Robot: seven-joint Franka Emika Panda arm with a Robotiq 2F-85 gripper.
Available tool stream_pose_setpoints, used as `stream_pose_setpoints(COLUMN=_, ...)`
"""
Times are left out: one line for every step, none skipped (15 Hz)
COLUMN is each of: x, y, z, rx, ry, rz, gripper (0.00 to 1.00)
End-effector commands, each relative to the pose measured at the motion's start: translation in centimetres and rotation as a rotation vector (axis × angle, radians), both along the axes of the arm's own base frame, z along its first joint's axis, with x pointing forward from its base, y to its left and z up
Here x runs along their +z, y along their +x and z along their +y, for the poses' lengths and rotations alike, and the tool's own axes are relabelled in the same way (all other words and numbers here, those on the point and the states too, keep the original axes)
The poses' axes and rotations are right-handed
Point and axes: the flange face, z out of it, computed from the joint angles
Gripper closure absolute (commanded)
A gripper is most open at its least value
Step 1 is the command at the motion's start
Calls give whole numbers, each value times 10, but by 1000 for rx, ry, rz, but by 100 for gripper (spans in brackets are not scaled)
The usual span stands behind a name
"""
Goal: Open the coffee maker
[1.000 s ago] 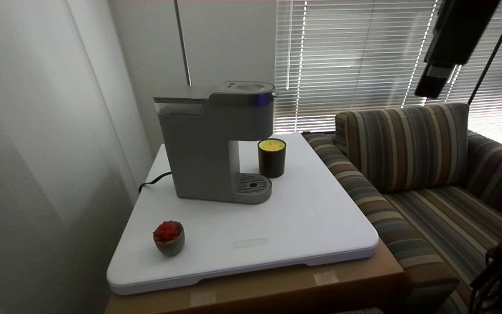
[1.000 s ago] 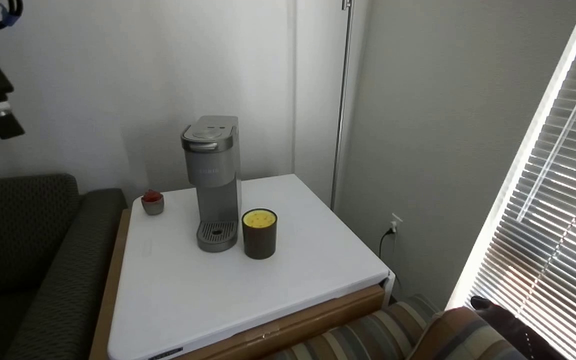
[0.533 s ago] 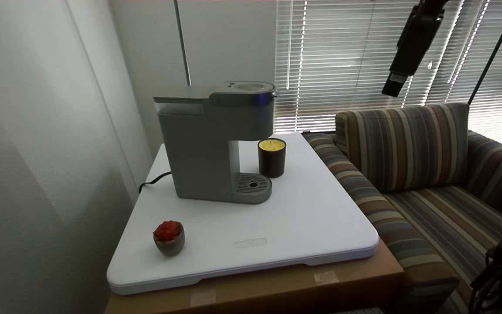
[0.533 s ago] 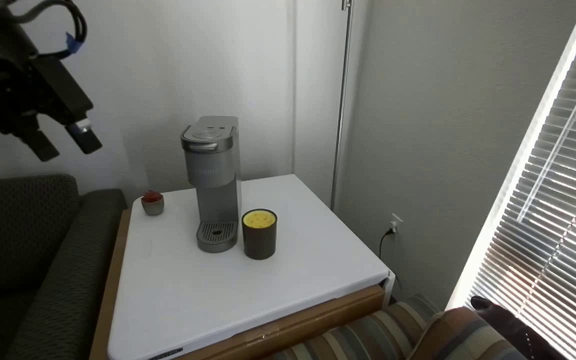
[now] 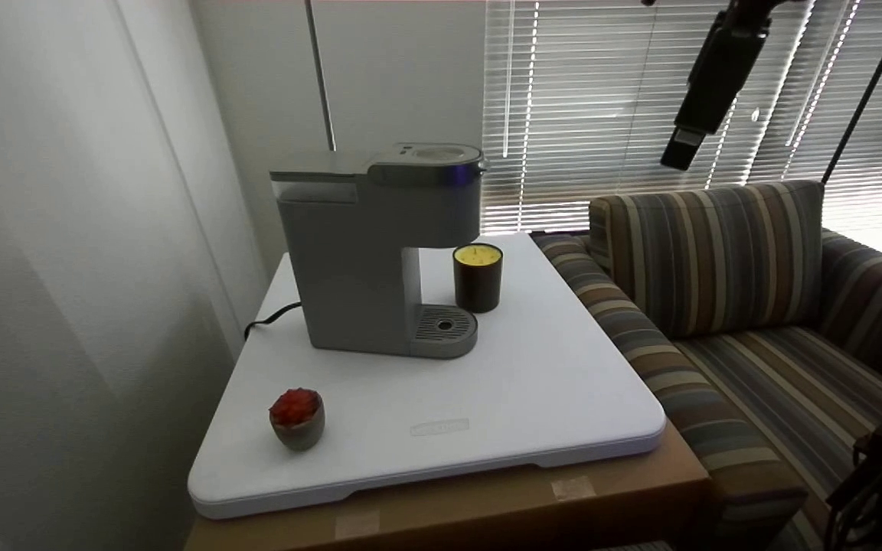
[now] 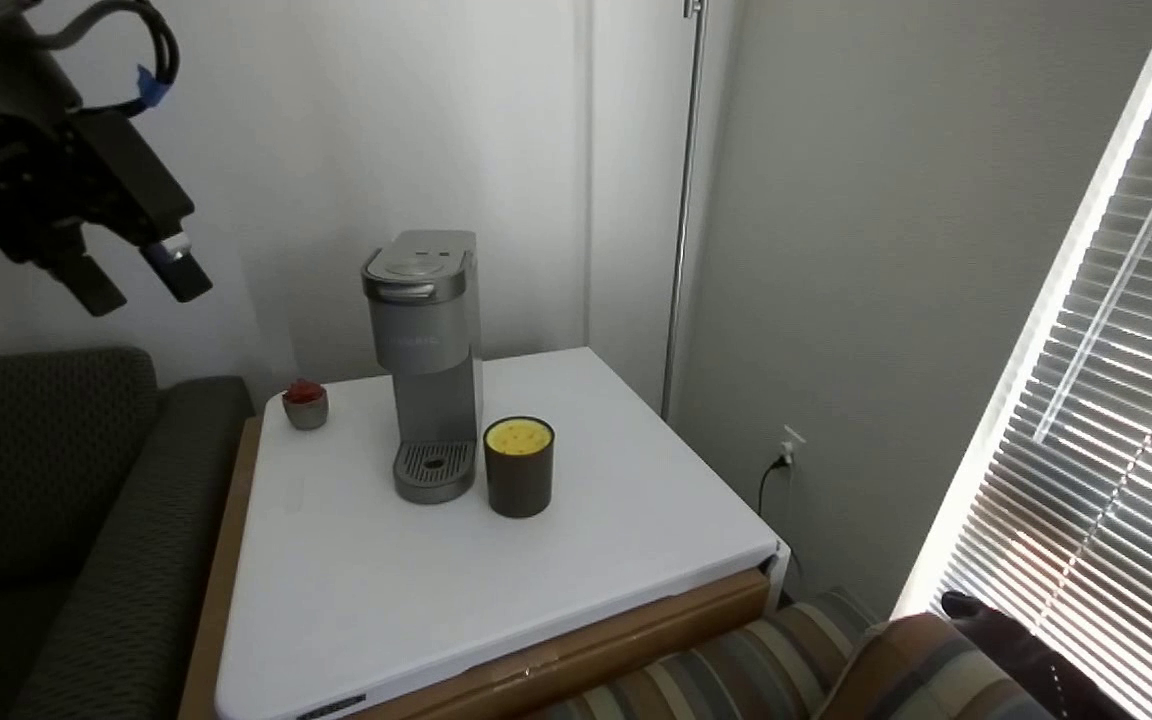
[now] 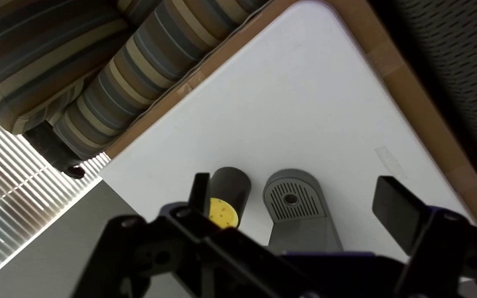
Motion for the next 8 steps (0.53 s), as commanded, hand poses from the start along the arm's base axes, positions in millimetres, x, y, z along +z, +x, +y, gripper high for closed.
stream_pose_setpoints(x=-13, y=28, z=-5, rx=11, ry=85, rz=-102, gripper=0)
stream_pose_setpoints(x=-17, y=38, z=-6, rx=20, ry=126, rz=-140, gripper=0)
stream_pose_setpoints(x=-23, y=48, z=-9, rx=36, ry=161, rz=-168, gripper=0)
stream_pose_setpoints(x=-30, y=57, z=-14, rx=39, ry=183, rz=-184, gripper=0)
stream_pose_setpoints(x=-40, y=65, z=-19, rx=45, ry=207, rz=-184, gripper=0)
stream_pose_setpoints(x=-51, y=73, z=-27, rx=30, ry=213, rz=-157, gripper=0)
stream_pose_setpoints(x=-58, y=81, z=-36, rx=22, ry=207, rz=-131, gripper=0)
stream_pose_setpoints(x=-64, y=89, z=-41, rx=21, ry=212, rz=-104, gripper=0)
